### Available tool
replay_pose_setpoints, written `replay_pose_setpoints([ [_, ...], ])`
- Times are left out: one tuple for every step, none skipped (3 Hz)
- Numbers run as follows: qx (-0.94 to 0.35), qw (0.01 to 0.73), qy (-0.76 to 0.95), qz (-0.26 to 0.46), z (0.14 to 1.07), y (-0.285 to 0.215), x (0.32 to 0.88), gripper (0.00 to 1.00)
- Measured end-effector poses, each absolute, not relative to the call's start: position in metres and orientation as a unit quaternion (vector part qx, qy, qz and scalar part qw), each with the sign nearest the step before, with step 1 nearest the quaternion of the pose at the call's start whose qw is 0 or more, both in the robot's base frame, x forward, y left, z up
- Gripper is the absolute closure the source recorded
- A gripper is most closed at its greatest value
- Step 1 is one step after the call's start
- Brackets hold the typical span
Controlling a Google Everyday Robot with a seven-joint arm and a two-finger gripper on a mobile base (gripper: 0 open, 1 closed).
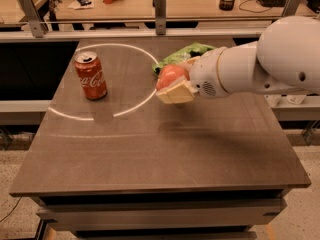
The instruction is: Move apple near coke can
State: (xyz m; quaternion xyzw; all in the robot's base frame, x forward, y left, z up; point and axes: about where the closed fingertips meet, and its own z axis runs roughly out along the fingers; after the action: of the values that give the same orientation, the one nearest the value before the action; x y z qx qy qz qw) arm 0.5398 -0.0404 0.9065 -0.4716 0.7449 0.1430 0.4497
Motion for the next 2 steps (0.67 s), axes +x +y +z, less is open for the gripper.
replay_pose_setpoints([
  [-0.459,0.467,0.733,0.185,0.915,-0.015,0.569,1.00],
  [-0.453,0.467,0.725,0.226,0.908,0.020,0.588,1.00],
])
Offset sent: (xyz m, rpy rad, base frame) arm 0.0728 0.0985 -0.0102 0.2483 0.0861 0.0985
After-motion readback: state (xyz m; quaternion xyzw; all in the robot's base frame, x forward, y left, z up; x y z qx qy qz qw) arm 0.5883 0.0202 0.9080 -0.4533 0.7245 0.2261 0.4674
